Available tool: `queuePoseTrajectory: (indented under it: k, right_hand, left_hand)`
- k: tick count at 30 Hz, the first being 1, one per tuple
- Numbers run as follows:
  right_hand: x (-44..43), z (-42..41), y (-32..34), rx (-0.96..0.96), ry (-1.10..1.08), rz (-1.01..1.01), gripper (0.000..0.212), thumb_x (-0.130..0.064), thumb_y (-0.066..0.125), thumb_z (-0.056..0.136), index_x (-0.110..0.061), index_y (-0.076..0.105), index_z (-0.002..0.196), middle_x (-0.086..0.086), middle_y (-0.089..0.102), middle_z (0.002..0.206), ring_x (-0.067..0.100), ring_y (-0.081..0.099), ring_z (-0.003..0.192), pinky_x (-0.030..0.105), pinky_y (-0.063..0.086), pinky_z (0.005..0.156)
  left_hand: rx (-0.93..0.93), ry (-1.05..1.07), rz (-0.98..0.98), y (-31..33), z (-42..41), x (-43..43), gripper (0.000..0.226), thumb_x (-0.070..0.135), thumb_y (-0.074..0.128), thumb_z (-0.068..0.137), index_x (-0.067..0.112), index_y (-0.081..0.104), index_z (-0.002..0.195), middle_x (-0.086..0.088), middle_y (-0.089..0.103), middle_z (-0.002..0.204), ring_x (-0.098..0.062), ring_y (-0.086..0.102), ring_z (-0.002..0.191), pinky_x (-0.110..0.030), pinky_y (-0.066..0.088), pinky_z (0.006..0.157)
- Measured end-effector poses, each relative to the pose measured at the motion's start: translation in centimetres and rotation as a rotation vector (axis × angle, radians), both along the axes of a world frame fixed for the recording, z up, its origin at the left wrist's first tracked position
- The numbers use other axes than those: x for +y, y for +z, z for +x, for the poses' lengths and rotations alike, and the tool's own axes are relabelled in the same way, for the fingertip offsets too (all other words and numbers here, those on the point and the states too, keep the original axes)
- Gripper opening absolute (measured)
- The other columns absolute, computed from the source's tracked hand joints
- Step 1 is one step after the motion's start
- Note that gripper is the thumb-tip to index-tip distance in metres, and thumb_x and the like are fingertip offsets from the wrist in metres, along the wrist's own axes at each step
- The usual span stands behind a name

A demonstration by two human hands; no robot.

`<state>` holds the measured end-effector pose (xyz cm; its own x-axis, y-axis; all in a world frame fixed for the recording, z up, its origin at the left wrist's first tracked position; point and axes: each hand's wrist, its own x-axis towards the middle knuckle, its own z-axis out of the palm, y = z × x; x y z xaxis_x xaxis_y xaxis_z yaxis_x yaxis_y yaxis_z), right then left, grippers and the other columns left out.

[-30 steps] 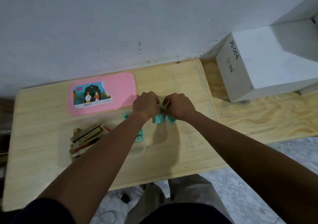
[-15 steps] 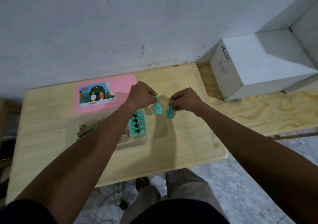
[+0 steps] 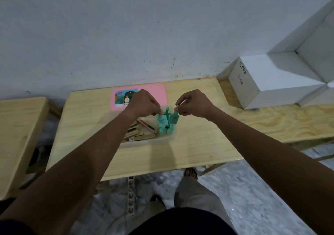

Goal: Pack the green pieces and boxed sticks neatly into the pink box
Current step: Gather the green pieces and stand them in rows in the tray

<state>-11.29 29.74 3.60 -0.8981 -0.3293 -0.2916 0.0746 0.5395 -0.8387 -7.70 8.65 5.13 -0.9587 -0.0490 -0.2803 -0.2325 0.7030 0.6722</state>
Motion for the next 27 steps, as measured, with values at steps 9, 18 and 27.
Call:
queuePoseTrajectory:
  k: [9,18,27]
  right_hand:
    - [-2.0,2.3,-1.9,0.12,0.135,0.209,0.015,-0.009,0.082,0.072,-0.012,0.075,0.086,0.002,0.073,0.071,0.012,0.069,0.065,0.024,0.056,0.065]
    - [-2.4,3.4,-4.6,0.295,0.285,0.358,0.012,-0.012,0.075,0.075,-0.016,0.076,0.086,0.001,0.076,0.088,0.015,0.067,0.078,0.031,0.054,0.077]
    - [-2.9,3.7,-6.5,0.395,0.355,0.583,0.015,-0.025,0.069,0.08,-0.027,0.076,0.094,-0.002,0.068,0.094,0.022,0.061,0.085,0.029,0.039,0.063]
  left_hand:
    - [0.035,0.001,-0.012,-3.0,2.9,-0.2,0.018,0.012,0.089,0.06,0.01,0.08,0.075,-0.001,0.076,0.077,-0.007,0.068,0.066,-0.018,0.049,0.058]
    - [0.046,0.005,-0.087,-6.5,3.7,0.9,0.02,0.017,0.088,0.061,0.013,0.08,0.079,-0.003,0.077,0.079,-0.009,0.064,0.067,-0.022,0.051,0.072]
    - [0.089,-0.075,-0.141,-8.6,4.2,1.8,0.017,0.022,0.085,0.057,0.016,0.079,0.072,-0.002,0.075,0.071,-0.02,0.069,0.067,-0.035,0.056,0.067]
